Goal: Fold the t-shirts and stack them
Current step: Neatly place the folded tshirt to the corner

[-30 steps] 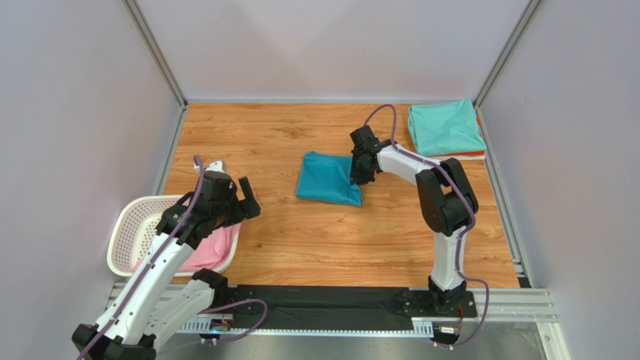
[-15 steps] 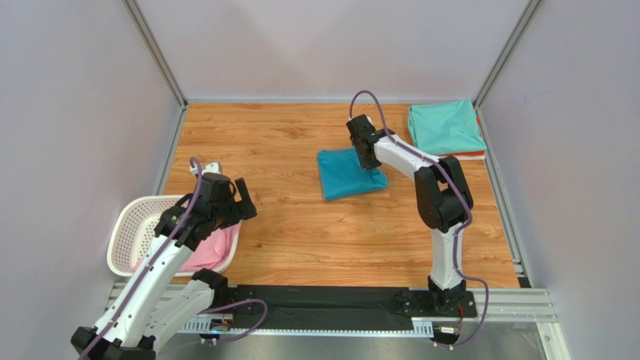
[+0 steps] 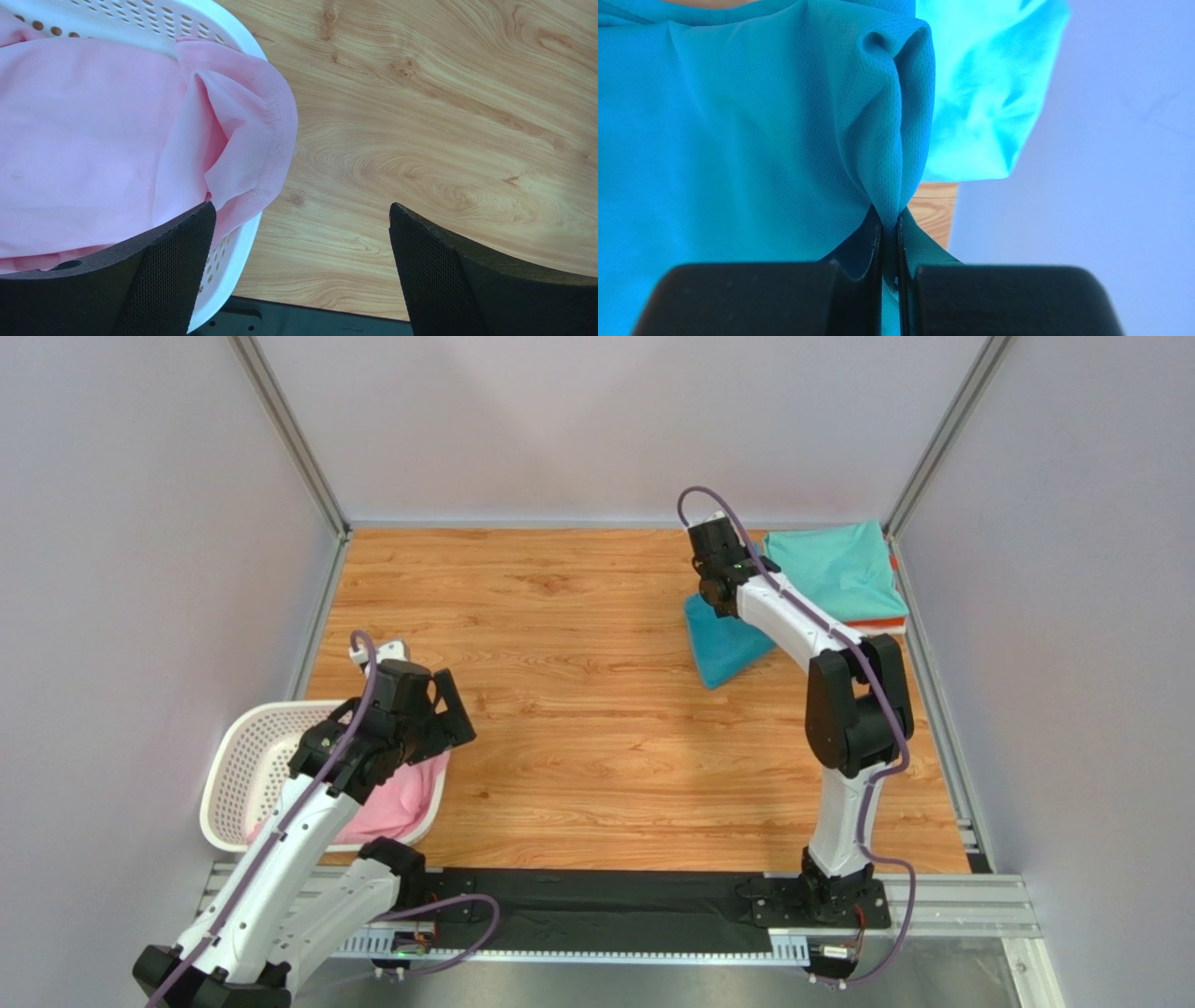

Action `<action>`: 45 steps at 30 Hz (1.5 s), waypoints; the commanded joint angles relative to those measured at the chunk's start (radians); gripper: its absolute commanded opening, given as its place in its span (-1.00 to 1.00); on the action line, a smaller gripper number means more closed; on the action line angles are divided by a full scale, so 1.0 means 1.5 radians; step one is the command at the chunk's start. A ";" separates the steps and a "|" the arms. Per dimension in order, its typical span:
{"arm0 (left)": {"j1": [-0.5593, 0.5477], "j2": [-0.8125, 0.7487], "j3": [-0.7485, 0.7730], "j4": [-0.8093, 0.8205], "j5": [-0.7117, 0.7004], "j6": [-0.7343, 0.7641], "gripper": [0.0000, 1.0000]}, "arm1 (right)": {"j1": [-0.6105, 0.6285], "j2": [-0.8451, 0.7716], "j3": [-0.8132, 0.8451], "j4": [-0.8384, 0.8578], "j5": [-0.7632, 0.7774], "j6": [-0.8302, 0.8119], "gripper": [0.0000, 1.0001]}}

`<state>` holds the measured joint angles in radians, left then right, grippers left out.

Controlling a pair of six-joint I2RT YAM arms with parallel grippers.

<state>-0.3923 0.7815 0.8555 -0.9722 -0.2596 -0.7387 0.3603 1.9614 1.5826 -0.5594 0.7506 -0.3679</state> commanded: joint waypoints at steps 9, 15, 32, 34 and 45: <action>0.000 0.000 0.001 -0.019 -0.049 -0.020 0.99 | -0.033 -0.045 0.081 0.105 0.083 -0.125 -1.00; -0.001 0.001 0.002 -0.022 -0.051 -0.020 0.99 | -0.034 -0.052 0.115 0.085 0.079 -0.131 -1.00; 0.000 -0.001 0.002 -0.019 -0.050 -0.018 0.99 | -0.034 -0.071 0.253 -0.055 0.029 -0.076 -1.00; 0.000 -0.001 0.002 -0.019 -0.050 -0.020 0.99 | -0.036 -0.072 0.259 -0.066 0.025 -0.072 -1.00; 0.000 0.000 0.003 -0.024 -0.053 -0.022 0.99 | -0.091 -0.046 0.252 -0.072 -0.010 -0.045 -1.00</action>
<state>-0.3923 0.7818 0.8555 -1.0039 -0.3241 -0.7589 0.2573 1.8999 1.9247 -0.6724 0.7380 -0.4568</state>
